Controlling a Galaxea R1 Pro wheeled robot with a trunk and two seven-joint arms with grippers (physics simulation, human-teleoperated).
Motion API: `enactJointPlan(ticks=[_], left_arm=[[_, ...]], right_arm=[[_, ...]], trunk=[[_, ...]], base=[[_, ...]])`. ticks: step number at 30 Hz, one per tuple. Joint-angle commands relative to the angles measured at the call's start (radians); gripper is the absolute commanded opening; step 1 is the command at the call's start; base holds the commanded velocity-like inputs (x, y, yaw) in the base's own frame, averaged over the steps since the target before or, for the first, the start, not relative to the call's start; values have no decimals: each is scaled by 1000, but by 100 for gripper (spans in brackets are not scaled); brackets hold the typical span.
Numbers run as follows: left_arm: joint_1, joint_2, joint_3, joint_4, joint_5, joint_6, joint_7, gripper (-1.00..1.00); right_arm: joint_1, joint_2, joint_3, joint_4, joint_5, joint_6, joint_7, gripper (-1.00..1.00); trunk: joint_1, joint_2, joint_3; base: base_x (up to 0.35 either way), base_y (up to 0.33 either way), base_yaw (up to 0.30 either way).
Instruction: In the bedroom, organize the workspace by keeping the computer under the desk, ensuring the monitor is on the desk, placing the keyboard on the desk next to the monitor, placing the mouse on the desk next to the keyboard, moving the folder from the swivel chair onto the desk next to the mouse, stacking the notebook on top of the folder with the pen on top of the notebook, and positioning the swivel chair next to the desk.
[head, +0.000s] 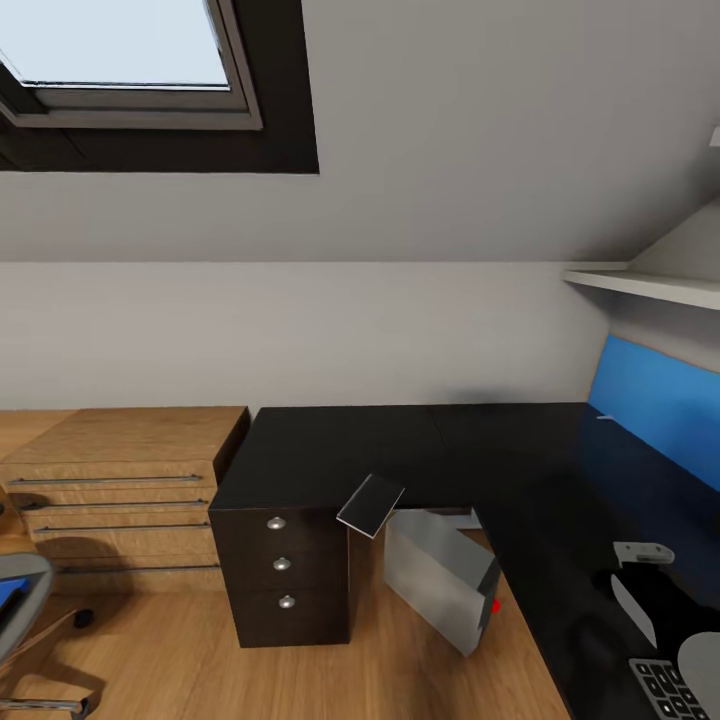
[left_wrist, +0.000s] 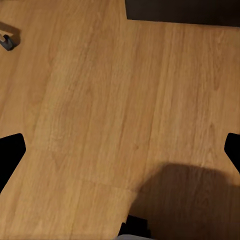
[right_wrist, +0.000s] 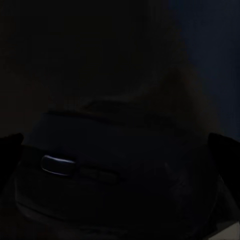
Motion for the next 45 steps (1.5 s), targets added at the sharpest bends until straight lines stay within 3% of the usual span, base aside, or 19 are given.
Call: enactJointPlan(ticks=[1,7,37,45], left_arm=[[-1,1,-4,1,10,-4,3,100],[-1,3,-3,12,12,-5,3,100],[-1,2,-3,22,12,-26,3,100],[-1,2,-4,22,12,-26,3,100]], right_arm=[[0,-1,10,1,-10,-2,-8,-100],[-1,-4,10,45,-8,-19,-10,-100],[0,-5,12,38,-5,-26,-3,-100],[0,-6,13,37,-4,-73,0,-100]], trunk=[[0,-1,-1],[0,-1,-1],[0,-1,-1],[0,-1,-1]], base=[[2,-3,0],[0,-1,0],[-3,0,0],[0,0,0]])
